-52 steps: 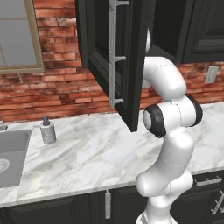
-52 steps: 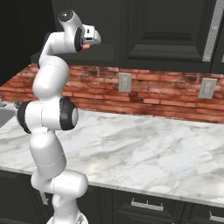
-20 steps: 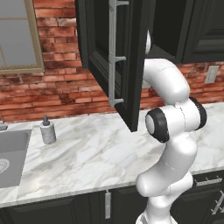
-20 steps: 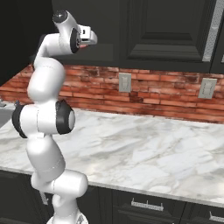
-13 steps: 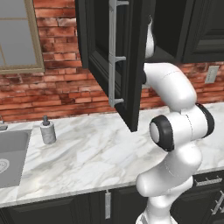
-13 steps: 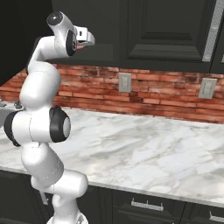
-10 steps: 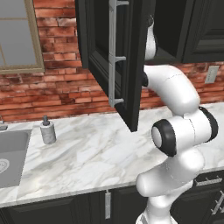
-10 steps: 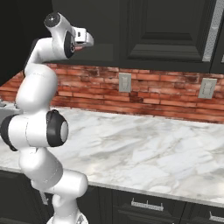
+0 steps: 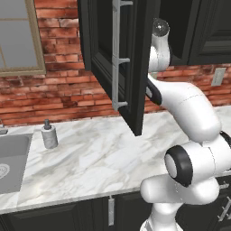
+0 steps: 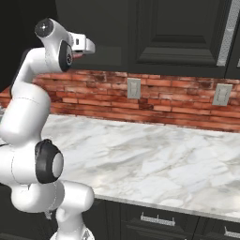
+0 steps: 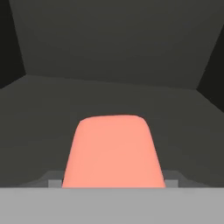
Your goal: Locate and retrieve the bar soap and soap dispenser from the cabinet. Place them next to the sink.
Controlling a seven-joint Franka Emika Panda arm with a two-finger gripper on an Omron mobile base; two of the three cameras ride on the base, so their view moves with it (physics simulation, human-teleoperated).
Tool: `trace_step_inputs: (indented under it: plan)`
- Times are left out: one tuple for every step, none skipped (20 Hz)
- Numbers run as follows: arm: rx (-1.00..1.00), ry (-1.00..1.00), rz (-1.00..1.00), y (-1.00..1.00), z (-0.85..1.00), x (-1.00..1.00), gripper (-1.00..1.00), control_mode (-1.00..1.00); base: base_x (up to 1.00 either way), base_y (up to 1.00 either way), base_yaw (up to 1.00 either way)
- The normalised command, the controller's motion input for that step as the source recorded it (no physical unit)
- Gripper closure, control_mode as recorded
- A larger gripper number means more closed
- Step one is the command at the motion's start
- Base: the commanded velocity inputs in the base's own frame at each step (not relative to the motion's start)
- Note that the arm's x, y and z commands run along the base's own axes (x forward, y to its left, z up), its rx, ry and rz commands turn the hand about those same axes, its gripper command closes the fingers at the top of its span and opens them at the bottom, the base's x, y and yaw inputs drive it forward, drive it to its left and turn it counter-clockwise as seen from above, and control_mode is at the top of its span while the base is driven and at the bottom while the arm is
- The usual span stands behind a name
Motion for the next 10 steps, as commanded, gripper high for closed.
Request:
trace_step_inputs:
  plan:
    - [0.03, -0.03, 0.01, -0.06, 0.00, -0.40, 1.00, -1.00, 0.00, 0.00, 0.00]
    - [0.02, -0.04, 0.02, -0.10, 0.00, -0.41, 1.00, -1.00, 0.00, 0.00, 0.00]
    - [0.03, -0.04, 0.01, -0.08, 0.00, -0.41, 1.00, -1.00, 0.00, 0.00, 0.00]
    - [0.03, -0.04, 0.01, -0.10, 0.00, -0.45, 1.00, -1.00, 0.00, 0.00, 0.00]
    - [0.04, -0.06, 0.00, -0.10, 0.01, -0.60, 1.00, -1.00, 0.00, 0.00, 0.00]
    - [0.04, -0.06, 0.00, -0.09, 0.00, -0.70, 1.00, -1.00, 0.00, 0.00, 0.00]
    - [0.02, -0.04, 0.00, -0.07, 0.00, -0.72, 1.00, -1.00, 0.00, 0.00, 0.00]
    - [0.02, -0.04, 0.00, -0.09, 0.00, -0.77, 1.00, -1.00, 0.00, 0.00, 0.00]
    - [0.02, -0.04, 0.00, -0.09, 0.00, -0.81, 1.00, -1.00, 0.00, 0.00, 0.00]
    - [0.03, -0.04, 0.00, -0.11, 0.00, -0.85, 1.00, -1.00, 0.00, 0.00, 0.00]
